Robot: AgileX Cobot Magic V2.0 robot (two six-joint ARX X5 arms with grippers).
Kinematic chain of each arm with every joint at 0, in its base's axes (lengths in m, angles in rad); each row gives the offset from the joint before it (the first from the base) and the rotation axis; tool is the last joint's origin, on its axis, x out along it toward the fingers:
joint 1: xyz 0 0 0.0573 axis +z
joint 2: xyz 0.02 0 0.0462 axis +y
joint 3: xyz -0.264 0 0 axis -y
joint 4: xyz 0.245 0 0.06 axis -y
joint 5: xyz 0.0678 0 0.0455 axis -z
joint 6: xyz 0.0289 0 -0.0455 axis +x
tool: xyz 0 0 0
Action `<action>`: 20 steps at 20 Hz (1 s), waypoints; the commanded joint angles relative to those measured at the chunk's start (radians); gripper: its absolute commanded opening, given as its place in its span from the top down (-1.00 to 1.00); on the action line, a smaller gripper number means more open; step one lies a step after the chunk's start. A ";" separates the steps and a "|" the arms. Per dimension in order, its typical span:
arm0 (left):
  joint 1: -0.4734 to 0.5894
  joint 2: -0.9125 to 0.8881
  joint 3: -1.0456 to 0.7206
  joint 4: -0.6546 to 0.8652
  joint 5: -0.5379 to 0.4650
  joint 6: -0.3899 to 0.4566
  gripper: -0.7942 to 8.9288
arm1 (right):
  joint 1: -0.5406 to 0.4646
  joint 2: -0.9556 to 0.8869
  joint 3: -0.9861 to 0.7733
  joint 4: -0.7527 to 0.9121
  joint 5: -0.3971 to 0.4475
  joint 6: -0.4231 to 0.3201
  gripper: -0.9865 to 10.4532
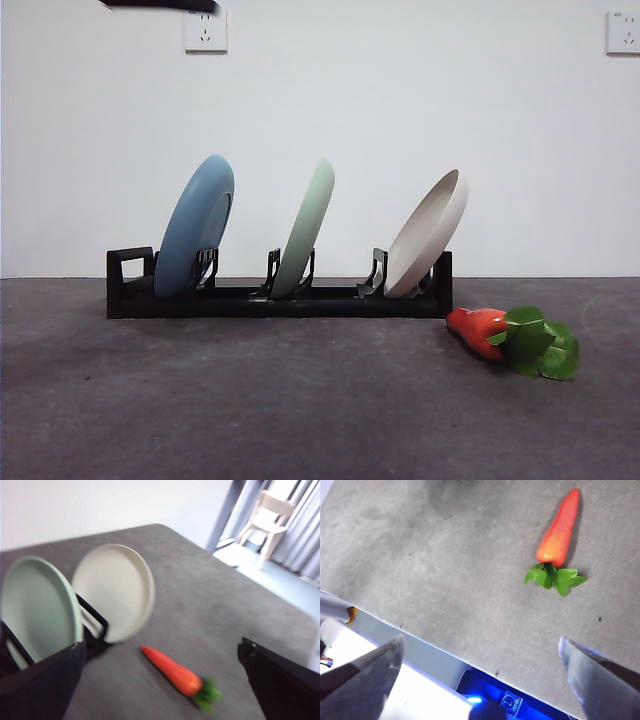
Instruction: Take the green plate from the plate rack,put the plate on the table,take the carrot from the table,put the carrot in the plate
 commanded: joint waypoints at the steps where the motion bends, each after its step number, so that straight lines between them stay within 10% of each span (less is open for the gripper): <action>1: -0.042 0.114 0.003 0.118 -0.127 0.105 -0.58 | 0.002 -0.002 0.002 -0.002 0.000 0.002 -0.33; 15: -0.106 0.572 0.003 0.595 -0.328 0.200 -0.56 | 0.002 -0.002 0.002 -0.008 0.000 0.016 -0.33; 20: -0.106 0.628 0.003 0.631 -0.341 0.198 0.07 | 0.002 -0.002 0.002 -0.008 0.001 0.017 -0.32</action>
